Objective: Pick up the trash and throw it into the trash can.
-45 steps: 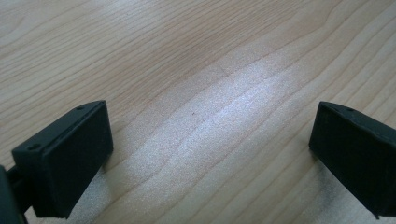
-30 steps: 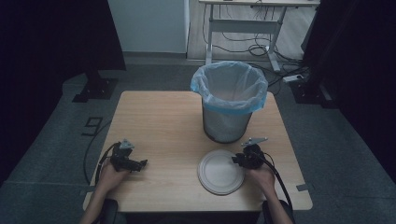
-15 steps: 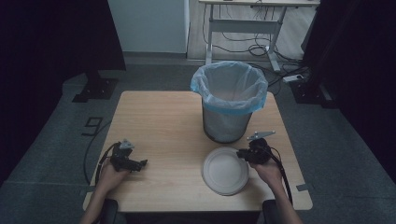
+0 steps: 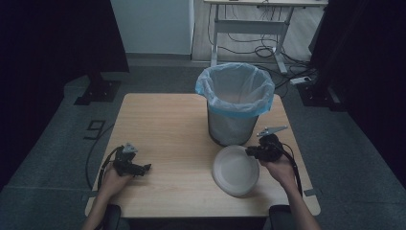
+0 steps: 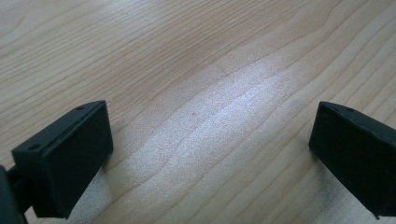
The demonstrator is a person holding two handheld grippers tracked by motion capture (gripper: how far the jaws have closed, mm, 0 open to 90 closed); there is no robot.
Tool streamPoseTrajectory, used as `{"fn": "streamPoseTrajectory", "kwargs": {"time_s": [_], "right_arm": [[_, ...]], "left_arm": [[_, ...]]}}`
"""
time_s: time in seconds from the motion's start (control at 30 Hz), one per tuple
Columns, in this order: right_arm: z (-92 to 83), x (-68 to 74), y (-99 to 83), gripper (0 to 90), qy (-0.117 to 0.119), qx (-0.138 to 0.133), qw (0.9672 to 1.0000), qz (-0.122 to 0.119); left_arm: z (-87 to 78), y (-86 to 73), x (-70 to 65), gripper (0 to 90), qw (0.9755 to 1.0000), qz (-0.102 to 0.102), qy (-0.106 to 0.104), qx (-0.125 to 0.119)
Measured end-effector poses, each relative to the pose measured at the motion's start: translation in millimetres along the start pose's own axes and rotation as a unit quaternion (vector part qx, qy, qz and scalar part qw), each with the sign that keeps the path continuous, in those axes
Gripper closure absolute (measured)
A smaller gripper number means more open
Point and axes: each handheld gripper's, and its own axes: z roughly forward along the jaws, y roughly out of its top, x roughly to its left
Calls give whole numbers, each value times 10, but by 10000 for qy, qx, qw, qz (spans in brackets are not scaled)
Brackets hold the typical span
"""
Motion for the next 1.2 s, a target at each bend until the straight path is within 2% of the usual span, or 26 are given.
{"fn": "streamPoseTrajectory", "kwargs": {"time_s": [0.33, 0.8, 1.0, 1.1, 1.2], "right_arm": [[-271, 18, 214, 841, -11, -58, 9999, -105], [-517, 14, 296, 873, -131, -110, 9997, -163], [-631, -11, 295, 895, -286, -108, 9994, -157], [-685, -46, 300, 896, -546, -50, 9983, -183], [-739, -97, 316, 896, -640, -70, 9979, -105]], "left_arm": [[0, 0, -1, 0, 10000, -8, 1, -5], [-2, 0, 0, 0, 10000, -2, -5, 7], [-1, 0, -1, 0, 10000, -3, -3, 3], [-1, 0, -1, 0, 10000, -5, -1, 2], [-1, 0, -1, 0, 10000, -7, -1, 0]]}}
